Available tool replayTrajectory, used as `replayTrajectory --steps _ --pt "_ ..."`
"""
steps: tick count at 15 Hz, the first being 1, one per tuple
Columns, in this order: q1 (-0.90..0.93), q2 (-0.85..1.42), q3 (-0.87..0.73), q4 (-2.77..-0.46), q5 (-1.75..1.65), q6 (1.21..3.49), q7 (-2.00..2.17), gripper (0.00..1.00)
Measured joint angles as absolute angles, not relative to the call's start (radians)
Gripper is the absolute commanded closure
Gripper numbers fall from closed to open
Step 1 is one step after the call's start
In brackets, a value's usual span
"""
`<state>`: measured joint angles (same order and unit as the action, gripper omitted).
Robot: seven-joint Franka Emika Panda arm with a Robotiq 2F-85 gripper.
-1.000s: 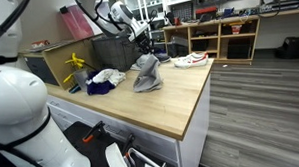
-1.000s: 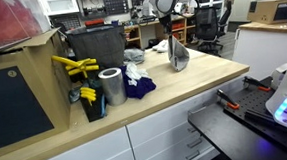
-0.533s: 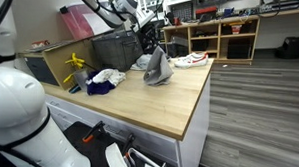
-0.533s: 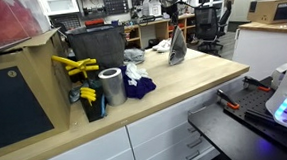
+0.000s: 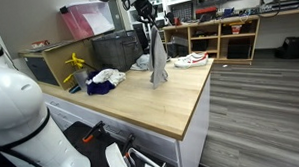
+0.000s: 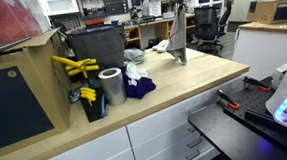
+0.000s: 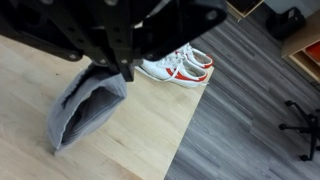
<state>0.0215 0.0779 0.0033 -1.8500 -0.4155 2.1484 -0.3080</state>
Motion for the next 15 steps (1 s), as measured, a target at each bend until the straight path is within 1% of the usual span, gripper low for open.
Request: replayTrajectory --steps 5,15 --pt "0.019 -0.037 0.003 -1.854 -0.371 2.082 -0.329 0.99" --pt "0.032 -0.158 0.008 -1.855 -0.327 2.006 -0.432 0.99"
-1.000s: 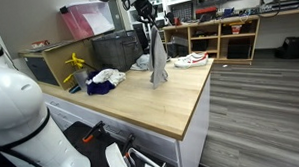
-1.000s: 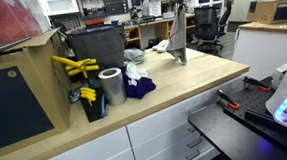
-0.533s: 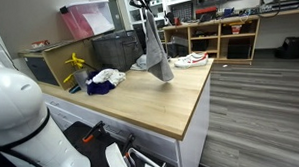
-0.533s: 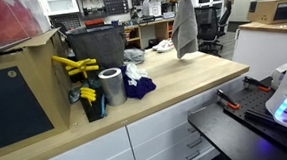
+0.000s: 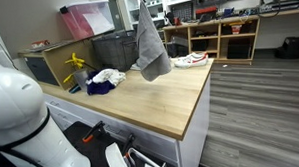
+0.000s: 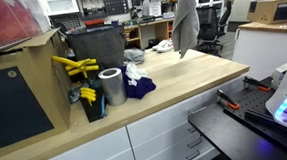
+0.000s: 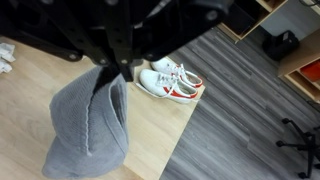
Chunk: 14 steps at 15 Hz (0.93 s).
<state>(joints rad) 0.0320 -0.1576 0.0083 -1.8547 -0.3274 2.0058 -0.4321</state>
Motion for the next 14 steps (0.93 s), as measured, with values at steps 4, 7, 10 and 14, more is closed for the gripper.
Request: replayTrajectory --steps 4,7,10,14 --pt "0.041 -0.166 0.013 -1.859 -0.327 1.965 -0.448 0.99" --pt "0.041 -0.168 0.013 -1.869 -0.327 1.927 -0.449 0.99" --pt "0.041 -0.168 0.013 -1.882 -0.329 1.889 -0.449 0.99" --pt "0.041 -0.166 0.014 -1.9 -0.33 1.851 -0.451 0.99"
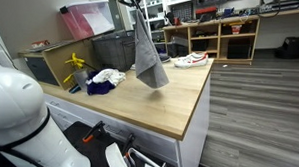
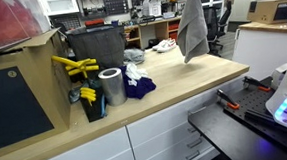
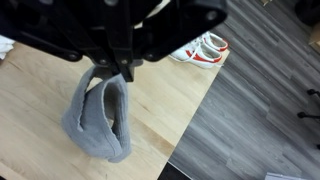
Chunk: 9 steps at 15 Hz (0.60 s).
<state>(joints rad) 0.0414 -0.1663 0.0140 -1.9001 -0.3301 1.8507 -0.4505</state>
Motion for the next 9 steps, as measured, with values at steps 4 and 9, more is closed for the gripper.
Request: replayTrajectory --steps 4,9 --pt "0.058 -0.167 0.021 -1.919 -0.329 1.811 -0.49 0.99" --pt "0.085 -0.176 0.029 -1.935 -0.316 1.74 -0.551 0.99"
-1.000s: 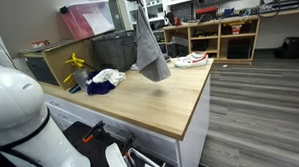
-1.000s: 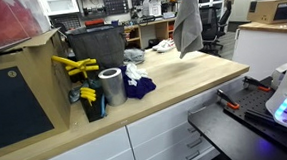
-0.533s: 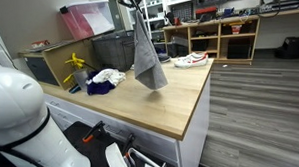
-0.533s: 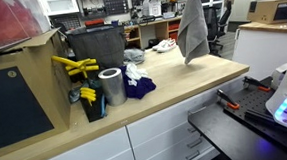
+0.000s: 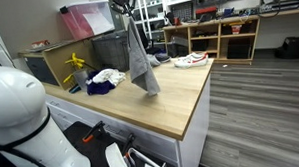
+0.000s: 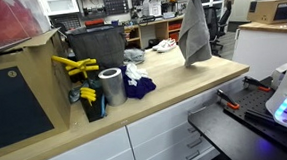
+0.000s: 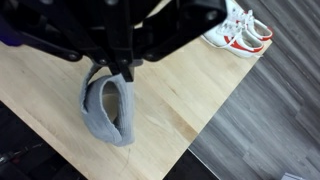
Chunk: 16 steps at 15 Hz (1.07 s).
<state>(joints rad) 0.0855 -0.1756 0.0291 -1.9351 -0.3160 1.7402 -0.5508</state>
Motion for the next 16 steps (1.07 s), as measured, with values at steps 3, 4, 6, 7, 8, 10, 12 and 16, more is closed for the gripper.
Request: replayTrajectory --steps 3,4,6,7,8,10,12,16 --pt "0.092 -0.19 0.03 -1.936 -0.282 1.701 -0.593 0.99" --pt "0.092 -0.2 0.03 -1.936 -0.267 1.688 -0.609 0.99" --pt "0.093 -0.226 0.03 -1.936 -0.233 1.661 -0.641 0.99" --pt "0.093 -0.24 0.029 -1.935 -0.213 1.648 -0.654 0.99" --pt "0.093 -0.253 0.027 -1.934 -0.192 1.631 -0.667 0.99" --pt "0.093 -0.272 0.019 -1.93 -0.15 1.598 -0.685 0.99" --pt "0.092 -0.279 0.005 -1.929 -0.122 1.577 -0.685 0.99" --pt "0.077 -0.256 -0.026 -1.938 -0.109 1.592 -0.66 0.99"
